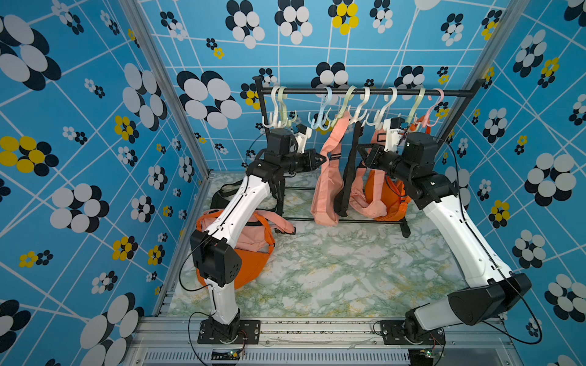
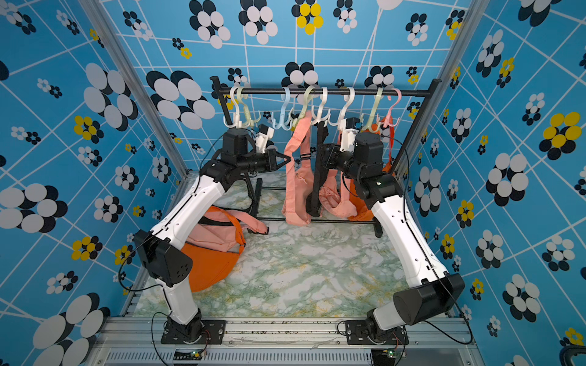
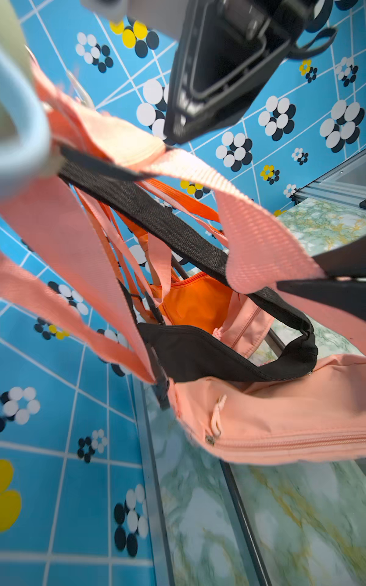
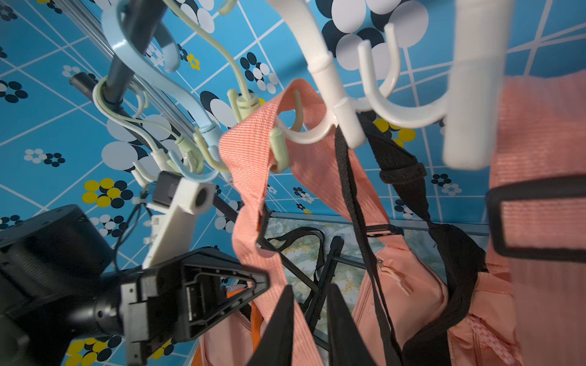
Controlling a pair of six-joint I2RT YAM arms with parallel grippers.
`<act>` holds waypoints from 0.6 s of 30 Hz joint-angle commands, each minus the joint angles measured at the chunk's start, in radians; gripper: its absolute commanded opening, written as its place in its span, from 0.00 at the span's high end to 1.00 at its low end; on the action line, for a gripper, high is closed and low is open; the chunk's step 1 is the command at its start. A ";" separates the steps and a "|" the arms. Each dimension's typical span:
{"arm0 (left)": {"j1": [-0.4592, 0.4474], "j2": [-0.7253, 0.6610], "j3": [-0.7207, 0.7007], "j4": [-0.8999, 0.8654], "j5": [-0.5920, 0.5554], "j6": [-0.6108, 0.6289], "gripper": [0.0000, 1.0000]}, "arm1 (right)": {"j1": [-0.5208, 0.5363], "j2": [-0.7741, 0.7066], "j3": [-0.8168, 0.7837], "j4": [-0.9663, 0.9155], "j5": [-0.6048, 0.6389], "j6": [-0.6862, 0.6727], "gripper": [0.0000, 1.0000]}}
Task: Take the bag off the hook
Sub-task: Adjust the bag at the hook.
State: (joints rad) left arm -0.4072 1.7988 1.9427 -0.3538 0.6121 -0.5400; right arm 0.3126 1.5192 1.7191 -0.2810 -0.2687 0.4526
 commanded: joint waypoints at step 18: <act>0.108 -0.231 -0.085 -0.010 -0.037 0.014 1.00 | 0.101 0.271 0.243 0.031 -0.064 -0.055 0.42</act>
State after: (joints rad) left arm -0.3145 1.6085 1.8648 -0.3595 0.5758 -0.5388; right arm 0.4103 1.7744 1.9392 -0.2794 -0.3511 0.4335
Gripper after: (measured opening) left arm 0.054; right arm 0.554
